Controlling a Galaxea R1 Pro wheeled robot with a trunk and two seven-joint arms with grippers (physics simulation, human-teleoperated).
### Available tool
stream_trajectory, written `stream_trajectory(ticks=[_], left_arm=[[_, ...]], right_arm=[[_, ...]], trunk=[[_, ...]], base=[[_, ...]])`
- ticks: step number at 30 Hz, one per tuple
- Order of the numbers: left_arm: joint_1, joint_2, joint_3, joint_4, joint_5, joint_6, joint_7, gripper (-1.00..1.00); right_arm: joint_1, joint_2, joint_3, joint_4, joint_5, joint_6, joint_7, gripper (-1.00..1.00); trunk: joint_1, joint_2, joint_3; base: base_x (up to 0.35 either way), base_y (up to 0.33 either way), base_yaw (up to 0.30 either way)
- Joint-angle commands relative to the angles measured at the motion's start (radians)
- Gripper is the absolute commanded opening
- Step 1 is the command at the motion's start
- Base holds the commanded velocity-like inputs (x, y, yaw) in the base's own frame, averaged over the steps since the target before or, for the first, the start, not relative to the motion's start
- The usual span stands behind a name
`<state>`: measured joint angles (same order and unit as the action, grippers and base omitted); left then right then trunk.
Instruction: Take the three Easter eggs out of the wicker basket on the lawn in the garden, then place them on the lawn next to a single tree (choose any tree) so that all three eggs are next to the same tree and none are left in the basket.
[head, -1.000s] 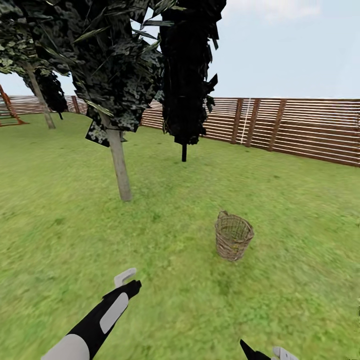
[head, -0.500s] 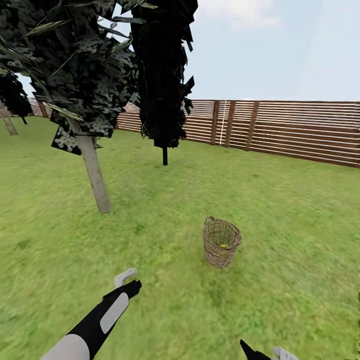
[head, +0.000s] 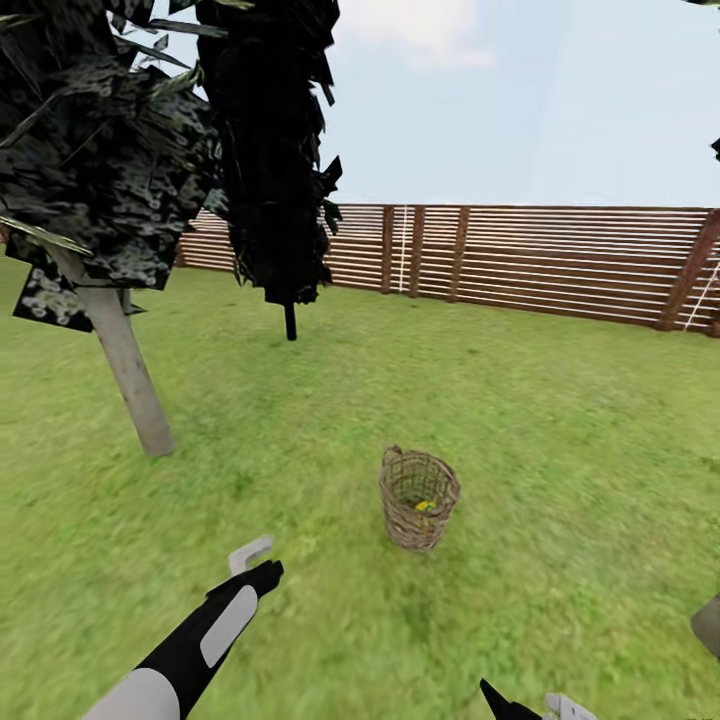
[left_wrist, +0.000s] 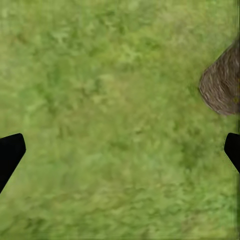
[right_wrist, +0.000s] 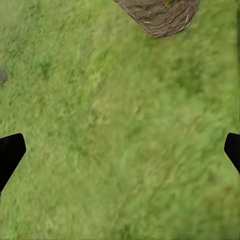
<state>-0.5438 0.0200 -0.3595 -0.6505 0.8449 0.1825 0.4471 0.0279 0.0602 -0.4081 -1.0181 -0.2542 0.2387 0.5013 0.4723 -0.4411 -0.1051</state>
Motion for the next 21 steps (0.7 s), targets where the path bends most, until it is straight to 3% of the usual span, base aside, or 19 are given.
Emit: stream_trajectory(ticks=[1,15,21], left_arm=[[-0.001,0.002,-0.007,-0.002,0.006,0.002,0.009,1.00],[-0.001,0.003,-0.007,-0.003,0.006,0.003,0.009,1.00],[-0.001,0.002,-0.007,-0.003,0.006,0.002,0.009,1.00]], right_arm=[[0.000,0.001,-0.003,-0.002,-0.010,0.010,0.003,1.00],[0.000,0.001,-0.003,-0.002,-0.010,0.010,0.004,1.00],[0.000,0.001,-0.003,-0.002,-0.010,0.010,0.003,1.00]], trunk=[[0.001,-0.002,-0.001],[0.001,-0.002,0.009],[0.001,-0.002,0.011]], base=[[0.318,0.115,-0.267],[0.318,0.123,-0.266],[0.318,0.132,-0.088]])
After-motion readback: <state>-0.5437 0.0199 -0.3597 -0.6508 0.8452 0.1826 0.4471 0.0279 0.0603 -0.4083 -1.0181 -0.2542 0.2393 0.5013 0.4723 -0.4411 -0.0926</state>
